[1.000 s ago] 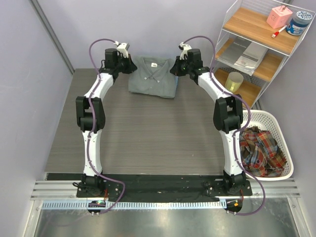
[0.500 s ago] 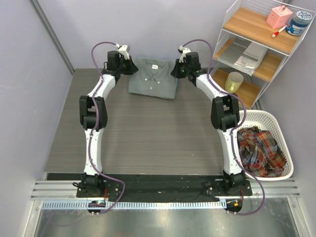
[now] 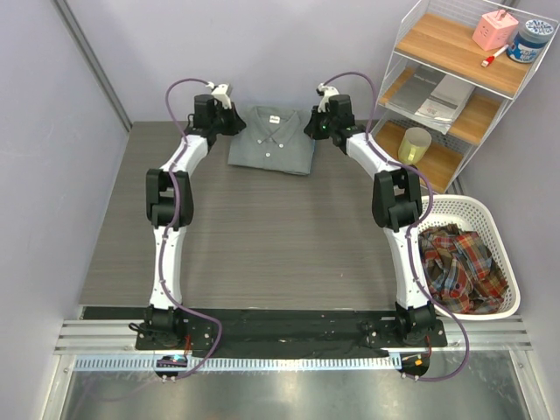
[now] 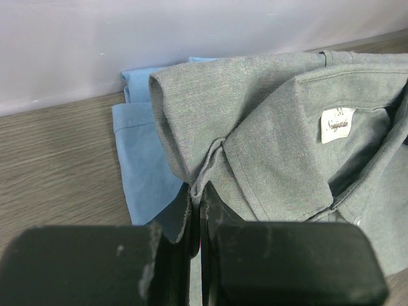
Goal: Fold and stack the long sleeve shirts
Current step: Neatly place the folded shirt to the corner
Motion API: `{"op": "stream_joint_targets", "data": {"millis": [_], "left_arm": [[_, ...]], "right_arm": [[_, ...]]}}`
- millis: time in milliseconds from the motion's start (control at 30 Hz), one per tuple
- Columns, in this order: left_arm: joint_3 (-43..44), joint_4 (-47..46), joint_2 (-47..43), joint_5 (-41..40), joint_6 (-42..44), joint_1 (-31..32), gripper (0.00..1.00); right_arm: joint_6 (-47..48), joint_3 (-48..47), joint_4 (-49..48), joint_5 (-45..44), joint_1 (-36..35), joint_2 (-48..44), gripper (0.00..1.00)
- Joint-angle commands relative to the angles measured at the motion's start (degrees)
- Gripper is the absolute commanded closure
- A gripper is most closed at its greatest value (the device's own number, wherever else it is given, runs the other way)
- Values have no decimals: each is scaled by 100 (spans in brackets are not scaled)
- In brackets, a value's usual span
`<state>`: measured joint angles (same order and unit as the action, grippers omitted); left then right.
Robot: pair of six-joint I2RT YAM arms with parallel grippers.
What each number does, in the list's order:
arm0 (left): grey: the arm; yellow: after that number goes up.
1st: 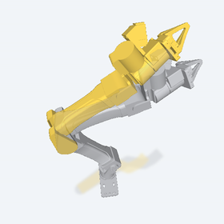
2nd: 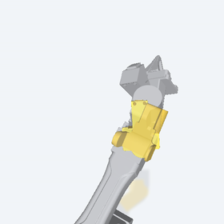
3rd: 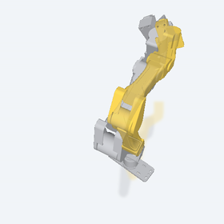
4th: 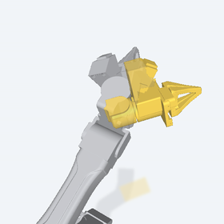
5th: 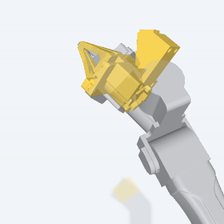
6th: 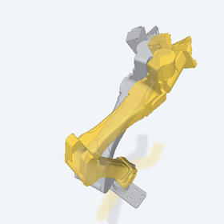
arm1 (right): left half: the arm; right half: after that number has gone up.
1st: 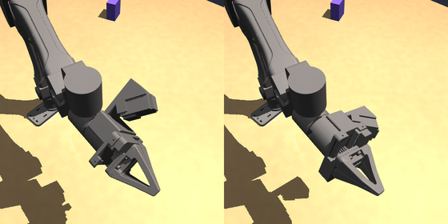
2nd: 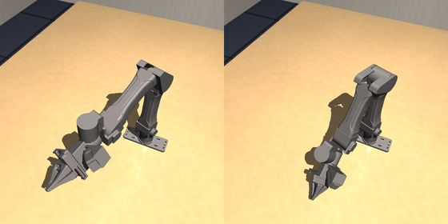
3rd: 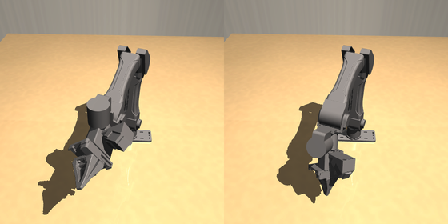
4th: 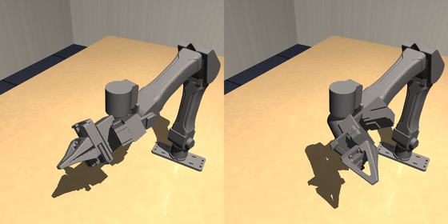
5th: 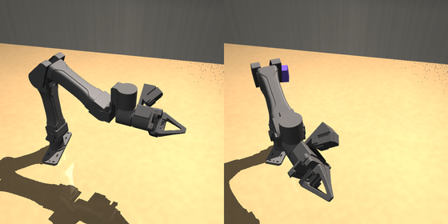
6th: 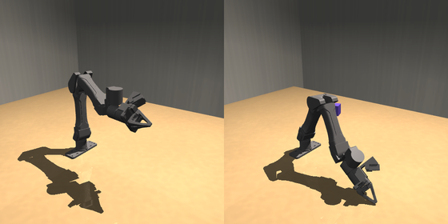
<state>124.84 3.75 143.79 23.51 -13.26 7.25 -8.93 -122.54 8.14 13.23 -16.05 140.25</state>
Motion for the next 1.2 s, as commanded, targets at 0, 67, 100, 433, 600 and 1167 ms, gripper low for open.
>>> {"op": "stream_joint_targets", "data": {"millis": [0, 67, 100, 433, 600, 1167], "left_arm": [[366, -357, 141, -136, 69, 31, 100], [445, -515, 229, -145, 60, 49, 100], [463, -542, 255, -162, 43, 40, 100], [621, -542, 467, -470, 16, 40, 31], [183, -498, -7, -286, -212, -100, 22], [-2198, -1841, -711, 1086, -2619, -250, 18]], "right_arm": [[67, -200, -427, -277, 94, -23, 99], [67, -191, -498, -365, 111, 3, 99], [75, -200, -524, -392, 129, 38, 99], [-109, -235, -1016, -717, 208, 275, 52], [-275, -191, -684, -587, 304, 91, 33], [-768, 960, -85, 742, 472, -832, 0]]}}
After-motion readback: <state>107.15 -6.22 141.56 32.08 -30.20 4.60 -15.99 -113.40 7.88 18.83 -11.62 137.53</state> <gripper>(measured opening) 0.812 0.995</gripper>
